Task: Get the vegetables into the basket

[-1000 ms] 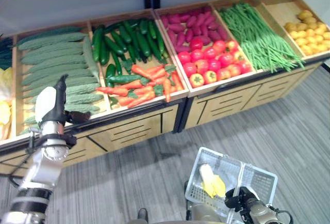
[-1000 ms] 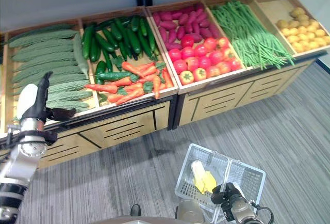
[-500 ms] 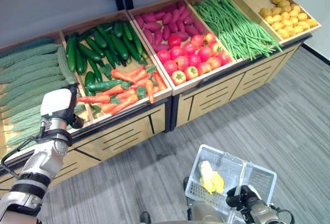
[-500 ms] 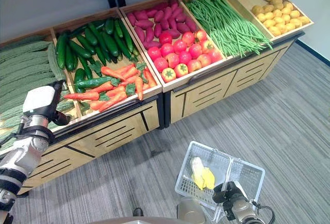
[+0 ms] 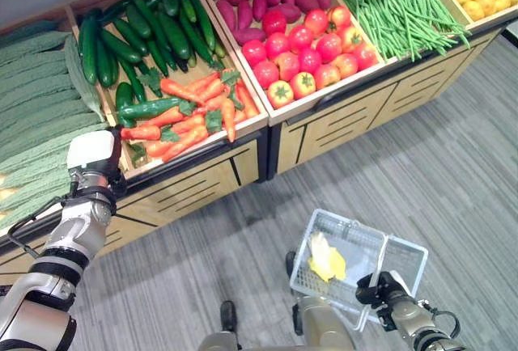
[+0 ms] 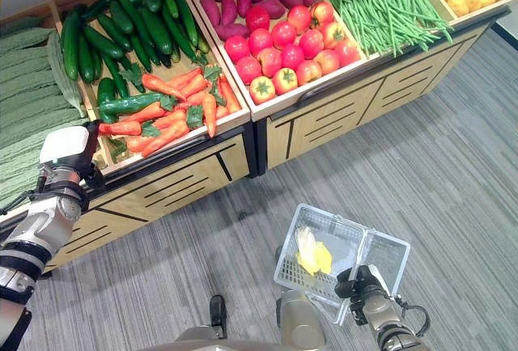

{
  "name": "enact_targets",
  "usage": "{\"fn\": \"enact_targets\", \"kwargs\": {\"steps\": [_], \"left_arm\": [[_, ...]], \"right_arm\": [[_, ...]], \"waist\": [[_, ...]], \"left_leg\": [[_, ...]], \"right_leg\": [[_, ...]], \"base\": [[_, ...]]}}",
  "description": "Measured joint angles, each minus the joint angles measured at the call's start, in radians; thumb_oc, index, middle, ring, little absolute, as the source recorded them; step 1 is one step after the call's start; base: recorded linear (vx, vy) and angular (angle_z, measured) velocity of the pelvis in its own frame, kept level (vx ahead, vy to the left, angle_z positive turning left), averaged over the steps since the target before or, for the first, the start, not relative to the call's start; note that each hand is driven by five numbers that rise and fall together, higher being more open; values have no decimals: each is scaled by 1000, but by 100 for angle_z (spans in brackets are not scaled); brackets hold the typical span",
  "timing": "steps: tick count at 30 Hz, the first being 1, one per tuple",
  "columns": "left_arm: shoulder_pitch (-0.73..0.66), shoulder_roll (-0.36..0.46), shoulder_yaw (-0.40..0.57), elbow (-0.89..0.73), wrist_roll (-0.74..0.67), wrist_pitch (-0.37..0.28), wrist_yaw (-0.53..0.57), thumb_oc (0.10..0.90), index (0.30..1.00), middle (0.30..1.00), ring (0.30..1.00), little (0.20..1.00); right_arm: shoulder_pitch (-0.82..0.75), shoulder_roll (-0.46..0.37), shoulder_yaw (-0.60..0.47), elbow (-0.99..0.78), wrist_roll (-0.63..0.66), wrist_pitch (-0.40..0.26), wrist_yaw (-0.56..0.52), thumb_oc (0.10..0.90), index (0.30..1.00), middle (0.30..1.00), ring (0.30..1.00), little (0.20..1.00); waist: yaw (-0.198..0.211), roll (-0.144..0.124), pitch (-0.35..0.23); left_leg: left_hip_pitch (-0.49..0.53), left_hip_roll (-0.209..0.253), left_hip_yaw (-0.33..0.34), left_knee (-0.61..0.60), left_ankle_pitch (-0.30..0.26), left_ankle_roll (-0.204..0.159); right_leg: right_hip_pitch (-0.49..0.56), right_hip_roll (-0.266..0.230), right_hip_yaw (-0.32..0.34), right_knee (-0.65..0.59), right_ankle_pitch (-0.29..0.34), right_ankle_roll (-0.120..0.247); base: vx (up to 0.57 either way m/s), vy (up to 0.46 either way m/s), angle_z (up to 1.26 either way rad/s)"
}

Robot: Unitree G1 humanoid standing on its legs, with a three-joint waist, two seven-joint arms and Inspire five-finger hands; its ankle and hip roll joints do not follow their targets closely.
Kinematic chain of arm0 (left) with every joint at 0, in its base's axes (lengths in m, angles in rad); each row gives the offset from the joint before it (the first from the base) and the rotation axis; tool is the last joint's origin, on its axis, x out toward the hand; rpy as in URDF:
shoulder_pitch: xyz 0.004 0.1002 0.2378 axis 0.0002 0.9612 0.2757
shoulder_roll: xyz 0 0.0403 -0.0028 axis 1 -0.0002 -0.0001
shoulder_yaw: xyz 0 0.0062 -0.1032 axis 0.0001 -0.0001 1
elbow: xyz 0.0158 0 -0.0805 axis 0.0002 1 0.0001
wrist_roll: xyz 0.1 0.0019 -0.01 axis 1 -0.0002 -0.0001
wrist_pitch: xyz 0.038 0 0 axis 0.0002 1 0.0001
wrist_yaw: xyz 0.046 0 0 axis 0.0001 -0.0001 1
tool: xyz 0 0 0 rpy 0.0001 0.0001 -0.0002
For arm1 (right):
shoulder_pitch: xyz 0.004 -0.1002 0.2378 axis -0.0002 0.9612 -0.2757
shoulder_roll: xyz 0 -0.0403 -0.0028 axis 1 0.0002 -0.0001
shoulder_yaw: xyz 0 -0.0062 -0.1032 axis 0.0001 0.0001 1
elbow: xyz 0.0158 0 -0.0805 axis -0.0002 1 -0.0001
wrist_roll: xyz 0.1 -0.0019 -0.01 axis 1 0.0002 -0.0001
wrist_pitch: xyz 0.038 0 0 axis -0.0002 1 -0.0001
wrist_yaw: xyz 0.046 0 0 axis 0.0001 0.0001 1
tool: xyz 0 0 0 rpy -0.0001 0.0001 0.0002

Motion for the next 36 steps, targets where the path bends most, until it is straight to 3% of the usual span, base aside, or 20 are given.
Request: {"fn": "enact_targets", "kwargs": {"steps": [15,18,24,25,26,28,29,36], "left_arm": [[-34,32,9,-33,0,-16,37,900,1000,1000,1000,1000],[-144,33,-42,102,-7,-3,38,900,1000,1000,1000,1000],[-267,33,-116,156,-23,3,38,900,1000,1000,1000,1000],[-299,34,-139,170,-23,2,39,873,962,962,962,962],[-324,34,-153,179,-22,2,39,788,844,844,844,844],[-344,34,-158,178,-22,0,43,551,511,511,511,511],[-345,35,-157,176,-22,1,57,400,300,300,300,300],[-340,35,-142,107,-21,-2,65,400,300,300,300,300]], "right_arm": [[-10,15,0,3,0,-2,-6,400,300,300,300,300],[-30,8,0,-4,3,-5,-12,400,300,300,300,300],[-74,2,1,-15,12,-10,-21,400,300,300,300,300],[-78,2,2,-17,12,-11,-23,400,300,300,300,300],[-84,2,4,-17,12,-11,-26,400,300,300,300,300],[-88,2,5,-17,12,-12,-29,400,300,300,300,300],[-88,2,8,-17,12,-12,-29,400,300,300,300,300],[-88,4,40,-16,12,-12,-29,400,300,300,300,300]], "waist": [[-20,2,2],[-23,0,20],[-41,0,67],[-42,-2,75],[-42,-1,79],[-43,-1,79],[-42,-1,79],[-40,-1,79]], "left_leg": [[-24,-6,6,0,-2,1],[-69,-9,12,0,-1,0],[-103,-5,12,0,0,-1],[-104,-4,12,0,0,-1],[-111,-2,11,0,0,-1],[-118,0,10,0,0,-2],[-116,1,10,0,0,-2],[-80,-4,7,0,1,-3]], "right_leg": [[-29,-1,5,0,1,0],[-76,-3,13,0,13,-4],[-112,2,11,1,21,-13],[-113,2,10,1,20,-13],[-119,1,10,1,20,-12],[-126,3,8,1,20,-13],[-124,5,8,1,20,-13],[-86,-2,9,1,12,-4]], "base": [[-4,2,-1],[-36,-17,-6],[2,-8,-1],[27,-36,0],[0,0,0],[35,-8,-1],[45,-5,-3],[-4,1,2]]}}
